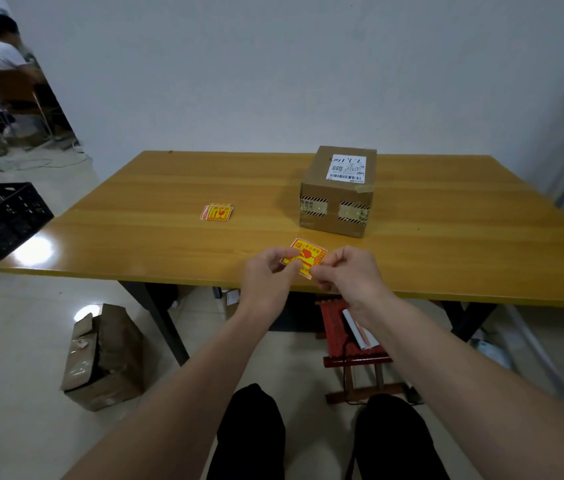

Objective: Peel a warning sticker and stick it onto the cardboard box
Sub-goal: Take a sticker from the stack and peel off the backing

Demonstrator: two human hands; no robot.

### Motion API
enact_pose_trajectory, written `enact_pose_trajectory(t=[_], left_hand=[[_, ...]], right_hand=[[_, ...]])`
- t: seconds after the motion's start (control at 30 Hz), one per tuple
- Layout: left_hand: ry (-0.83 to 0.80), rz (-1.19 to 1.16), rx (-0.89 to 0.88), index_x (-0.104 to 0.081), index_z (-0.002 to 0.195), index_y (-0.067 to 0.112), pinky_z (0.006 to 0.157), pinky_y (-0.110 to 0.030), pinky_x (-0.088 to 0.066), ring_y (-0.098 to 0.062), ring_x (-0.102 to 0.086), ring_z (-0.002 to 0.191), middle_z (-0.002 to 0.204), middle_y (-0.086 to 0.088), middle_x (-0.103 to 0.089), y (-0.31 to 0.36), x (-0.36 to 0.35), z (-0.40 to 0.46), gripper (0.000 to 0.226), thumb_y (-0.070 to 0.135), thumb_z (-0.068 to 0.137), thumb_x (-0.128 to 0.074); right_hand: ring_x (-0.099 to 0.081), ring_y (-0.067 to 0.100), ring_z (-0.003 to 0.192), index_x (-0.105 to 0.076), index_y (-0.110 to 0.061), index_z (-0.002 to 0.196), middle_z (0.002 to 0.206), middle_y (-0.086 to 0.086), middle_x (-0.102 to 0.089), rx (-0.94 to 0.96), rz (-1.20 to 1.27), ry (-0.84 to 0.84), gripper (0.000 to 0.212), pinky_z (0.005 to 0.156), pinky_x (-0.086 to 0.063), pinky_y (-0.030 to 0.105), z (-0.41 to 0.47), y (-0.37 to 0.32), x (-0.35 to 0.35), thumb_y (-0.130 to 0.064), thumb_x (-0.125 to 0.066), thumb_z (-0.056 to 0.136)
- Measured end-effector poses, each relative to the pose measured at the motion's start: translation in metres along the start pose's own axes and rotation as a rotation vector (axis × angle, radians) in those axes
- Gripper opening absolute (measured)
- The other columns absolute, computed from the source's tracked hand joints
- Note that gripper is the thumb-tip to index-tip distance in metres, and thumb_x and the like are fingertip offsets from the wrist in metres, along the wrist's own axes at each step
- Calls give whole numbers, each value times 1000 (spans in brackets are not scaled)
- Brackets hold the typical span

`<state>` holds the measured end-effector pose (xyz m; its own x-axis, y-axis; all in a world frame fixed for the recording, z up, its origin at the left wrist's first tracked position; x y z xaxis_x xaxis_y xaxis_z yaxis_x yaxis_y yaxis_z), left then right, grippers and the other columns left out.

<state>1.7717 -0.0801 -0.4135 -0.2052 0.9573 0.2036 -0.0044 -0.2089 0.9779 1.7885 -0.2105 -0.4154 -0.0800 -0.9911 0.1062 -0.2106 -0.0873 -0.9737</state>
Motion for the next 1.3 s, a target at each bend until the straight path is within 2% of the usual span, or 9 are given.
enact_pose_trajectory(t=[0.13,0.3,0.57,0.7,0.9,1.07,1.17,1.23,1.3], left_hand=[[51,-145,130,-66,78,25,95,-40,-50,-19,-68,85,87,-1,-71,-1,3,-4,22,4,82,-69],[44,-282,191,-67,80,25,103,-43,-45,-13,-69,77,87,1,-72,-2,3,-7,24,1,82,-68],[35,-390,245,-68,81,22,100,-38,-48,-21,-66,100,108,-11,-70,-4,0,-3,25,-2,78,-69],[14,-474,253,-66,94,11,84,-29,-55,-21,-68,91,105,-16,-71,-7,0,0,14,0,85,-63],[31,-543,280,-51,121,12,85,-32,-54,-24,-68,90,95,-15,-70,-16,2,6,45,-3,82,-66],[10,-476,284,-61,106,10,84,-29,-54,-19,-68,94,100,-10,-71,-16,1,6,22,3,86,-62],[7,-463,274,-63,93,18,82,-28,-54,-20,-68,94,96,-8,-71,-17,1,8,18,1,87,-61],[-7,-439,258,-63,92,19,81,-29,-54,-21,-67,92,92,-6,-71,-16,2,9,19,1,87,-61],[-32,-411,245,-64,96,17,81,-30,-54,-20,-68,90,90,-5,-71,-13,3,8,18,2,87,-61]], right_hand=[[-57,17,60,-49,-16,78,79,9,-63,-17,32,10,31,56,-48,26,-4,1,-2,2,-74,74],[-60,14,69,-65,-6,97,81,6,-67,-32,8,-63,22,59,-49,23,-9,3,-5,-5,-74,77],[-57,12,62,-67,-11,72,69,3,-65,31,-16,-101,11,58,-48,22,-9,4,-1,-9,-69,83],[-55,12,63,-66,-12,69,70,4,-65,69,-85,-132,17,59,-47,22,-7,5,-1,-7,-66,86],[-54,16,65,-62,-12,66,76,11,-64,147,-214,-195,21,61,-46,24,-8,3,-1,-2,-66,84],[-54,14,72,-60,-15,69,77,4,-62,168,-313,-181,21,71,-48,29,-4,2,3,-1,-67,82],[-57,16,81,-60,-13,87,89,7,-64,182,-293,-102,11,75,-49,32,1,-2,6,-2,-59,88],[-57,15,78,-62,-9,98,93,9,-66,183,-231,-82,10,70,-48,28,1,-6,7,-8,-59,89],[-55,12,69,-65,-8,90,82,5,-65,187,-197,-89,5,64,-46,23,-2,-10,6,-12,-62,89]])
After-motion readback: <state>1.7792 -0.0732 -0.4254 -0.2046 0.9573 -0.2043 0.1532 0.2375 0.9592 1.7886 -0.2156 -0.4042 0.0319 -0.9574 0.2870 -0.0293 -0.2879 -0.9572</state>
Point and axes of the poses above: each hand's wrist, its own z-axis towards the middle knuckle, its own x-axis out of the back of the hand, y = z × x, the point moved 2 cm from there along z, towards the middle knuckle
